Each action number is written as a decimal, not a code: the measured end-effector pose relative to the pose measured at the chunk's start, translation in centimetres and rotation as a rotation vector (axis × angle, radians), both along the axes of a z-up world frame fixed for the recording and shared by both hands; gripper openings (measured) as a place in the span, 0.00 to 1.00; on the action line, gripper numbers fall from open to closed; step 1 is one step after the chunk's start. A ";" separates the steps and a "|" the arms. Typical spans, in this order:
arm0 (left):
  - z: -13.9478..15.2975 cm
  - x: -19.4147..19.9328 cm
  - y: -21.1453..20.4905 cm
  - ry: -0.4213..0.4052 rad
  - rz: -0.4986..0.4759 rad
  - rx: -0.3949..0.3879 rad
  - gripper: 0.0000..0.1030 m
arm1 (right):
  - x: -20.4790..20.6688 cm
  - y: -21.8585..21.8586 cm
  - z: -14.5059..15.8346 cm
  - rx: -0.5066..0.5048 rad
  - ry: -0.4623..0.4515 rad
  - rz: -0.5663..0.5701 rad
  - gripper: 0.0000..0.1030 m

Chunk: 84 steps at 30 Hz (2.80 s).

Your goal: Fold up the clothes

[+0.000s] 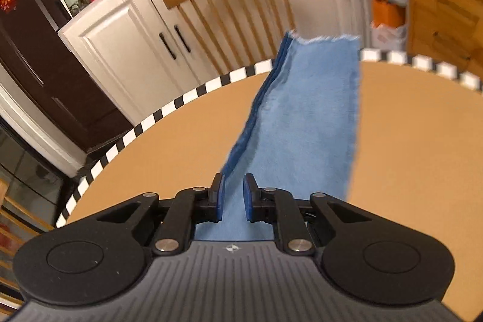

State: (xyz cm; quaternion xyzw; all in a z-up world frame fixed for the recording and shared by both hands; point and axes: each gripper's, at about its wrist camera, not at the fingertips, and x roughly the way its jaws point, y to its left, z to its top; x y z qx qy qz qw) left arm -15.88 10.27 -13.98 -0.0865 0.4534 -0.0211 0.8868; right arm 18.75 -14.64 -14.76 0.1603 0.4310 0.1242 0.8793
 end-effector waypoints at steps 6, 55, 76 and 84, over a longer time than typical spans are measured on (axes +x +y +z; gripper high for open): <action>0.0 1.5 -0.2 0.080 -0.003 -0.010 0.59 | 4.9 1.0 -3.1 -0.005 0.057 0.049 0.15; 3.2 -11.4 12.7 0.069 -0.319 -0.236 0.75 | -54.1 6.4 -3.3 0.676 0.337 -0.278 0.67; 2.1 -12.2 16.0 0.141 -0.278 -0.297 0.76 | -54.0 9.9 -6.3 0.806 0.360 -0.358 0.44; 1.0 -11.7 16.5 0.228 -0.252 -0.411 0.80 | -54.6 9.4 -6.1 0.864 0.343 -0.350 0.21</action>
